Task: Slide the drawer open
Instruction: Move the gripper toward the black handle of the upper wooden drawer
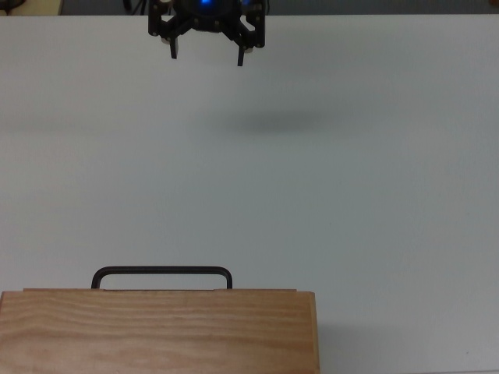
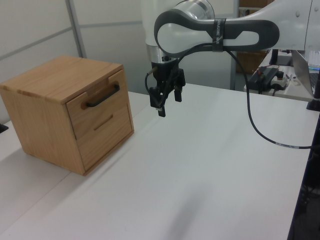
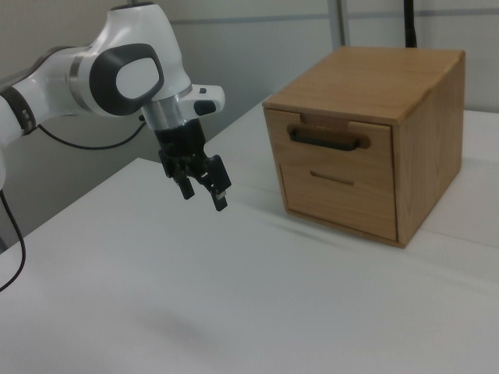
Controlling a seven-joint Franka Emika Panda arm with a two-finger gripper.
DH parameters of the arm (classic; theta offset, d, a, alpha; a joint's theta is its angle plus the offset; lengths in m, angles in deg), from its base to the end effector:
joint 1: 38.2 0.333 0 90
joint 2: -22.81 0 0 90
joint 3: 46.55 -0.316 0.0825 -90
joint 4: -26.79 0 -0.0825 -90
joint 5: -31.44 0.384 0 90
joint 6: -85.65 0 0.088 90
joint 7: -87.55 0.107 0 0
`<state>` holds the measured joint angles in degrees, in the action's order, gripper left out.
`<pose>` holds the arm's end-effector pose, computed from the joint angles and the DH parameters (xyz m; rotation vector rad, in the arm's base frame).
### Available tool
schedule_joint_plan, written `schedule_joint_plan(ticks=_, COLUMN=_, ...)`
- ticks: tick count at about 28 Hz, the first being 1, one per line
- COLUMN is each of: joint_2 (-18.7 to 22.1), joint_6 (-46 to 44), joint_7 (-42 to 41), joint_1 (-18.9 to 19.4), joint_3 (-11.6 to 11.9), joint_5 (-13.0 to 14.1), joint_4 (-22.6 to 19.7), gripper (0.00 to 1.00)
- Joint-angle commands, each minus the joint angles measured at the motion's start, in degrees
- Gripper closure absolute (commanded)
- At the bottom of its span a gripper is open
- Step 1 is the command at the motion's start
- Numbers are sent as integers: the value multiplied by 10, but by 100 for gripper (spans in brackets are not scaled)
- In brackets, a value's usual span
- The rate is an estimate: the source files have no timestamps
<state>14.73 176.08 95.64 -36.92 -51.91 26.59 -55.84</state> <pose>0.5959 0.0562 0.6052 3.0699 -0.0390 0.0075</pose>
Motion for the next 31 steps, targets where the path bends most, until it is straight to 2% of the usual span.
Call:
schedule_joint_plan(ticks=1, joint_2=-1, joint_6=1, joint_7=-1, joint_1=-2, joint_3=4, joint_5=14, joint_4=-2, gripper=0)
schedule_joint_plan(ticks=5, joint_2=0, joint_6=-2, joint_7=15, joint_1=-3, joint_3=9, joint_5=33, joint_4=-2, gripper=0)
schedule_joint_plan(ticks=20, joint_2=-10, joint_6=5, joint_7=236, joint_1=-4, joint_3=7, joint_5=34, joint_4=-2, gripper=0)
schedule_joint_plan(ticks=25, joint_2=-22, joint_6=9, joint_7=342, joint_1=-3, joint_3=7, joint_5=34, joint_4=-2, gripper=0)
schedule_joint_plan(ticks=31, joint_2=-28, joint_6=67, joint_7=501, joint_1=-3, joint_3=7, joint_5=31, joint_4=-2, gripper=0)
